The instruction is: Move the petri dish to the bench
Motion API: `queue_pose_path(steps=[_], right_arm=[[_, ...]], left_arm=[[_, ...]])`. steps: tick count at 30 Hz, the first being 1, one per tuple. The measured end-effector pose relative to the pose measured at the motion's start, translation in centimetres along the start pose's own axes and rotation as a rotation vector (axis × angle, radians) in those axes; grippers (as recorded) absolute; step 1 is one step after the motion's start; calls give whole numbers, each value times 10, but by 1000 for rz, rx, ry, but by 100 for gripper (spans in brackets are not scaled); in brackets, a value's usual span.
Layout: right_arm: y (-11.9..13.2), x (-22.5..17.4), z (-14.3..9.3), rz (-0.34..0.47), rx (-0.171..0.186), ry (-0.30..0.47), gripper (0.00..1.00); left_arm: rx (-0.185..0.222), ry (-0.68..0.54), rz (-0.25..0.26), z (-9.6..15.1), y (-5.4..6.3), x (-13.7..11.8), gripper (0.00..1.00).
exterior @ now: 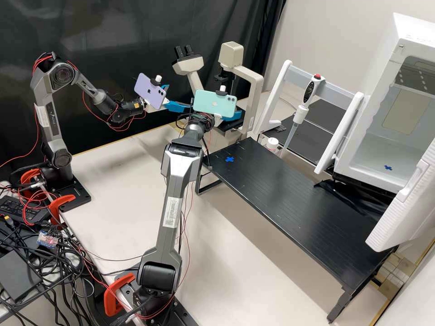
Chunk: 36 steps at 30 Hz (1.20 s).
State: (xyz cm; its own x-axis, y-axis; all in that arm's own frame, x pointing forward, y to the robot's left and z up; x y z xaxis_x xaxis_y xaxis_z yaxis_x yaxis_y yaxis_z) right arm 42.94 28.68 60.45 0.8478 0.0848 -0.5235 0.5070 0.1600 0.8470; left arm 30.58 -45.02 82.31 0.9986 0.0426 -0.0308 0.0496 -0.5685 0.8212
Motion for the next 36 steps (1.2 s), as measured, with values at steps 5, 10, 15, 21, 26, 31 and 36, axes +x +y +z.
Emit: queue_pose_path(steps=[5,10,15,21,26,31,36], right_arm=[[-1,1,3,-17,4,9,0],[-2,2,5,-32,3,16,0],[-4,2,7,-48,1,22,0],[-1,3,13,-45,10,11,0],[-1,2,16,-47,16,5,0],[0,2,16,-46,9,4,0],[-1,-1,20,-57,13,0,0]], left_arm=[[0,0,0,0,0,0,100],[0,0,0,0,0,0,100],[0,0,0,0,0,0,100],[0,0,0,0,0,0,100],[0,0,0,0,0,0,100],[0,0,0,0,0,0,100],[0,0,0,0,0,0,100]])
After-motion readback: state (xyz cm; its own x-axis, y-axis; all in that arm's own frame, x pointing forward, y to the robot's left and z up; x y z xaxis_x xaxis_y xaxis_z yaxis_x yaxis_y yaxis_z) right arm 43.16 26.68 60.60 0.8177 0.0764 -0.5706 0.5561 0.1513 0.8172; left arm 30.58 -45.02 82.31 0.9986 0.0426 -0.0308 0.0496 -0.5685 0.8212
